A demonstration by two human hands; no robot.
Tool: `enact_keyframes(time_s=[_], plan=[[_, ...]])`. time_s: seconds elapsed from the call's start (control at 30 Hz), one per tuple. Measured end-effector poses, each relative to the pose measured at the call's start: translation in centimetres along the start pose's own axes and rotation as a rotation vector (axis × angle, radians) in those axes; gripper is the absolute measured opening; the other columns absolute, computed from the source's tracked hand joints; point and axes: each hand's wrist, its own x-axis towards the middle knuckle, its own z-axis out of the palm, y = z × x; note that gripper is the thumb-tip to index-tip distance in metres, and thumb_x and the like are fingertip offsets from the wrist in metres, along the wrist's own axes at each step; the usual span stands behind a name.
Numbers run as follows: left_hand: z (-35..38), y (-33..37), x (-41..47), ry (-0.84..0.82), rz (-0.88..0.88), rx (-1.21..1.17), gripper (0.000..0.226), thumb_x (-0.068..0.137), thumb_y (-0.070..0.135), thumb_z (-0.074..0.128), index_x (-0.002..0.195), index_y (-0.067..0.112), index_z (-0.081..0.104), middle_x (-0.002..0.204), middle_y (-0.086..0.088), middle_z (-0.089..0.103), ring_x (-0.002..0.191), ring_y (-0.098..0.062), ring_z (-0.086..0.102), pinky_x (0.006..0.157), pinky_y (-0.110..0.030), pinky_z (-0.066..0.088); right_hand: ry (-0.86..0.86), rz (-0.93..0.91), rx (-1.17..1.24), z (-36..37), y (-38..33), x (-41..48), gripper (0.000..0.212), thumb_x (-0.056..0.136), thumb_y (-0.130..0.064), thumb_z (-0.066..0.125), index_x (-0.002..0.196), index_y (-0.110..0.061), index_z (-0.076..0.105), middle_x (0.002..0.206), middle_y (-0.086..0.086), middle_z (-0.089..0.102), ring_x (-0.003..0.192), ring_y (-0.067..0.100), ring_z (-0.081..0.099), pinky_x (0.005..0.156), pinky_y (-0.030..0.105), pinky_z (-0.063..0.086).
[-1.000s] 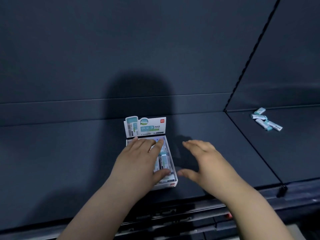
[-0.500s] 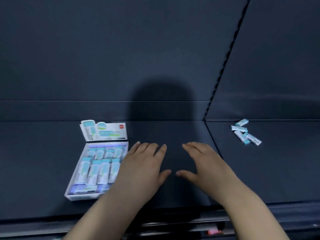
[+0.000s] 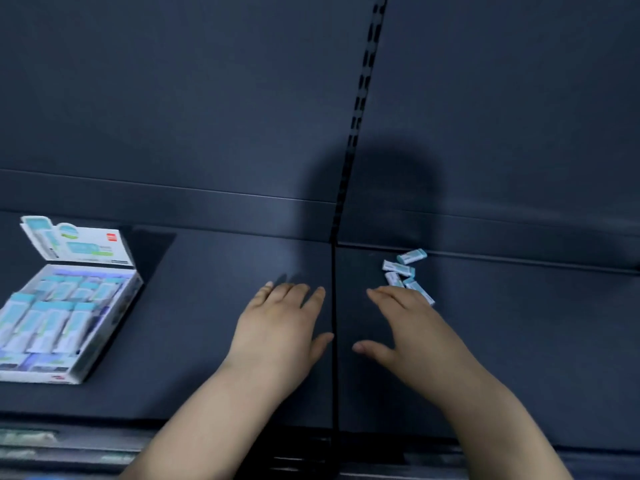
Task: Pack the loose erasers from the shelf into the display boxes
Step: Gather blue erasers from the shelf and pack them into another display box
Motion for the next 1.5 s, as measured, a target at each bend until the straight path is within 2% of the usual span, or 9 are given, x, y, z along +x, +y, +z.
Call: enact_keyframes(time_s=[0.33,0.7,1.07,1.2,1.33,1.5], plan=[[0.0,-0.8,2.0,-0.126,0.033,-0.019,0.065,0.094,0.053,0.034,0.149,0.026,0.009,0.152,0.007,0.021,0.14,-0.017,0.017,0.116,-0.031,0.003,-0.035,0.134,0.037,0.4,1.6,0.7,0.075,0.084,-0.053,0.054,0.145,-0.024,0.023,0.149,-0.011,0.023,0.138,0.007,0.016,0.111,0.019,0.015],[1.1,1.9,4.3,-0.126,0.131,-0.031,0.063,0.096,0.05,0.034,0.149,0.026,0.011,0.15,0.007,0.023,0.139,-0.017,0.02,0.115,-0.028,0.005,-0.017,0.292,0.034,0.0,5.7,-0.3,0.069,0.085,-0.049,0.055,0.142,-0.021,0.028,0.147,-0.007,0.03,0.135,0.013,0.025,0.111,0.026,0.026],[4.3,9.4,10.6,-0.122,0.096,-0.068,0.055,0.095,0.036,0.044,0.145,0.024,0.025,0.15,0.005,0.027,0.136,-0.018,0.025,0.112,-0.028,0.016,-0.083,0.087,0.021,-2.2,13.3,0.5,0.066,0.088,-0.045,0.052,0.144,-0.021,0.026,0.149,-0.005,0.027,0.135,0.014,0.024,0.113,0.024,0.021],[5.1,10.7,12.9,-0.215,0.008,-0.113,0.058,0.094,0.036,0.048,0.146,0.022,0.025,0.153,0.003,0.021,0.138,-0.02,0.023,0.11,-0.029,0.024,-0.123,0.029,0.06,-1.7,15.2,1.7,0.065,0.089,-0.043,0.053,0.144,-0.021,0.027,0.148,-0.005,0.028,0.135,0.015,0.025,0.112,0.027,0.024],[5.7,11.0,13.2,-0.241,-0.03,-0.121,0.062,0.092,0.042,0.05,0.146,0.022,0.026,0.152,0.004,0.025,0.136,-0.019,0.026,0.108,-0.029,0.029,-0.164,-0.058,0.065,-0.5,16.0,3.1,0.06,0.089,-0.04,0.053,0.141,-0.02,0.032,0.143,-0.002,0.035,0.131,0.018,0.031,0.108,0.03,0.029],[5.8,11.0,13.0,-0.222,-0.062,-0.152,0.055,0.094,0.039,0.047,0.144,0.025,0.029,0.151,0.005,0.029,0.133,-0.02,0.034,0.106,-0.028,0.031,-0.086,-0.105,0.07,1.6,16.6,4.3,0.048,0.087,-0.041,0.055,0.132,-0.026,0.046,0.129,-0.005,0.048,0.119,0.018,0.039,0.101,0.032,0.035]])
